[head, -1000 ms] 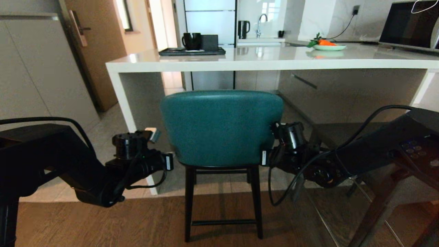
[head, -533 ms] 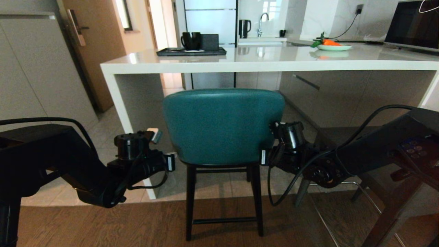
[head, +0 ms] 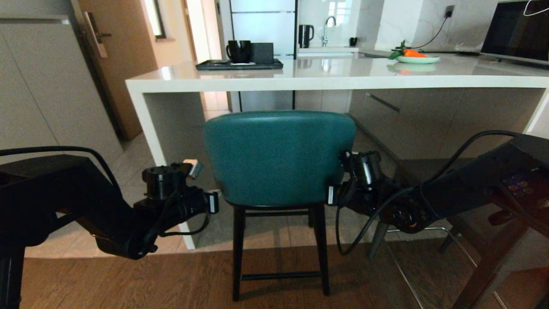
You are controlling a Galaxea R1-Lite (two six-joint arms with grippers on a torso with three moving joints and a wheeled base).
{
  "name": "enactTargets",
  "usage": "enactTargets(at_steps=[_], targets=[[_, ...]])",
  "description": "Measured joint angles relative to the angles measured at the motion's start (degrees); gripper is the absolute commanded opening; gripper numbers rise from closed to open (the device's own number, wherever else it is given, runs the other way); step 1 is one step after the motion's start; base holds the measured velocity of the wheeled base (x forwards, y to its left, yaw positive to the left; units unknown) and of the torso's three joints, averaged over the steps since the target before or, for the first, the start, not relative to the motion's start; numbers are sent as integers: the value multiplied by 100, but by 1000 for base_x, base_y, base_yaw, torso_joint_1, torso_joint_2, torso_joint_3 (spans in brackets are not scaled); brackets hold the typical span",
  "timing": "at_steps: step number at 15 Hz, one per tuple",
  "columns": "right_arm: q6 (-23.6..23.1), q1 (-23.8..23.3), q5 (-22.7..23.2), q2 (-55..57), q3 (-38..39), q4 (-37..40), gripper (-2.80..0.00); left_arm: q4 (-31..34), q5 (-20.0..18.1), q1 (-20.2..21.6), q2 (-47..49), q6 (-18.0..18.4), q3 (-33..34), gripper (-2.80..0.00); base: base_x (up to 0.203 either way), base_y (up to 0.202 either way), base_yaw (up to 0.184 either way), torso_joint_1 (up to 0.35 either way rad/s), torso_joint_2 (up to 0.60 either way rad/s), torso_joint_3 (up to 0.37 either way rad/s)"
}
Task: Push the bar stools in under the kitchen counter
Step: Push the blue chair back under the dining table
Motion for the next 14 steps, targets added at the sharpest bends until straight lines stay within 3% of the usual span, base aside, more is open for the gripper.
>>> enactTargets(at_steps=[9, 14], targets=[[3, 0, -53, 17, 39, -21, -280, -5, 0, -24, 3, 23, 34, -280, 0, 0, 0, 0, 0, 0], [0, -7, -64, 17, 32, -22, -280, -9, 0, -24, 3, 25, 17, -280, 160, 0, 2, -4, -1, 5]])
